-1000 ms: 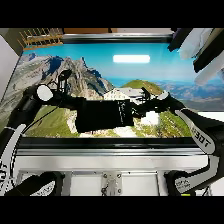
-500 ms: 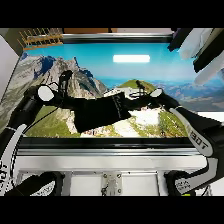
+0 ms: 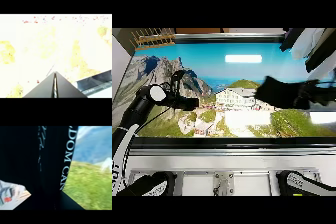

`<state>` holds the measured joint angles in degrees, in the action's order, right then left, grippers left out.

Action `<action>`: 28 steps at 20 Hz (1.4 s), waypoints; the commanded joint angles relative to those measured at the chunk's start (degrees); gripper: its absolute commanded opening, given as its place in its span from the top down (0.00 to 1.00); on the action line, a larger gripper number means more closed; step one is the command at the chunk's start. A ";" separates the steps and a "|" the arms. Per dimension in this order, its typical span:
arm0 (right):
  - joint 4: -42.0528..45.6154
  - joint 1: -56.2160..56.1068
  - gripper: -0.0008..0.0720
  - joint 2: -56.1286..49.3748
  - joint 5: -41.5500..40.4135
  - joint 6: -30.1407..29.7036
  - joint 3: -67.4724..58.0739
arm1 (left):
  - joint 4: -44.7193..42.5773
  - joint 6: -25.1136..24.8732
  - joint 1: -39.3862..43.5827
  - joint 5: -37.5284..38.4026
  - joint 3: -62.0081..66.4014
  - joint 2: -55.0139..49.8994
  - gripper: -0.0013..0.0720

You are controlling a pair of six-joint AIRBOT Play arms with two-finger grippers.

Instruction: Fold the clothes and pants, and hang the long-sleeved shirts on hangers.

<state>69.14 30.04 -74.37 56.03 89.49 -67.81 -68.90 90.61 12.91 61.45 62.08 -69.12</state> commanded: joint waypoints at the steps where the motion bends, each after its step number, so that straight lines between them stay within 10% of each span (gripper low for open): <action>1: 5.90 13.38 0.98 3.93 4.37 2.95 2.47 | 0.00 0.44 0.04 -0.22 -0.02 -0.04 0.97; 17: 18.99 18.25 0.95 12.37 5.49 5.46 20.26 | -0.07 0.46 0.09 0.02 -0.02 -0.04 0.97; 18: 18.95 18.58 0.78 12.39 5.53 5.49 20.26 | -0.04 0.46 0.09 0.04 -0.02 -0.04 0.97; 20: 19.32 18.58 0.07 12.94 5.75 5.18 20.09 | -0.07 0.46 0.09 0.02 -0.02 -0.04 0.97; 28: 9.90 6.69 0.09 29.94 1.42 4.76 20.24 | -0.07 0.46 0.09 -0.17 -0.02 -0.04 0.97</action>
<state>84.95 42.78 -49.91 58.37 94.54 -47.97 -68.95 91.07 12.95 61.41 62.08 -69.12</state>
